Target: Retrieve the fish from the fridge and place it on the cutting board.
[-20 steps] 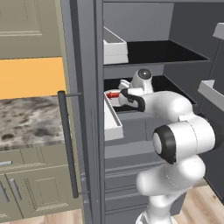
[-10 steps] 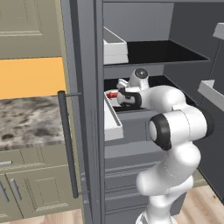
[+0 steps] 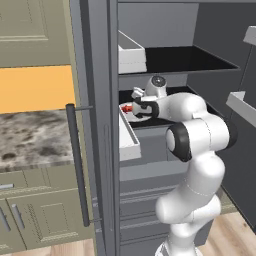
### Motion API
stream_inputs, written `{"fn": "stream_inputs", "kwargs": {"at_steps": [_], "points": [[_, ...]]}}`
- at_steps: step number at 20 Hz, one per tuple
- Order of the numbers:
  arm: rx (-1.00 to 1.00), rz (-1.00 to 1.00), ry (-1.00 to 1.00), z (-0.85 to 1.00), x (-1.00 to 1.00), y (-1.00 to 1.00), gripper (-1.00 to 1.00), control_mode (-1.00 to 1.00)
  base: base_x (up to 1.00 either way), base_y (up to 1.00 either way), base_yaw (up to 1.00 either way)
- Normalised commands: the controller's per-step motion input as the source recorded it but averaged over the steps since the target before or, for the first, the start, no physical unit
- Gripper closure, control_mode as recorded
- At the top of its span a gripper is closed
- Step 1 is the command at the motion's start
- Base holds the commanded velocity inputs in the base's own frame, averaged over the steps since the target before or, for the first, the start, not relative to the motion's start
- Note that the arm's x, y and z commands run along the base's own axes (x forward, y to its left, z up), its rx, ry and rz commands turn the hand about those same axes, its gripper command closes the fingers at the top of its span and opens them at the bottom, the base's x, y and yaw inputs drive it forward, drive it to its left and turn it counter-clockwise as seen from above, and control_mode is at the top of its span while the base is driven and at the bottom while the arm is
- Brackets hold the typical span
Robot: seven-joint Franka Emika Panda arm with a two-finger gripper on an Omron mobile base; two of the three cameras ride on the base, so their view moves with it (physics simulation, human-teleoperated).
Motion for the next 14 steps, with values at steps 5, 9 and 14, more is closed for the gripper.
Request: {"fn": "stream_inputs", "kwargs": {"at_steps": [5, 9, 14], "points": [[0.00, 0.00, 0.00, 0.00, 0.11, 0.19, -1.00, -1.00, 0.00, 0.00, 0.00], [0.00, 0.00, 0.04, 0.00, 0.26, 0.18, -1.00, -1.00, 0.00, 0.00, 0.00], [0.00, 0.00, 0.04, -0.01, 0.33, 0.20, -1.00, -1.00, 0.00, 0.00, 0.00]]}}
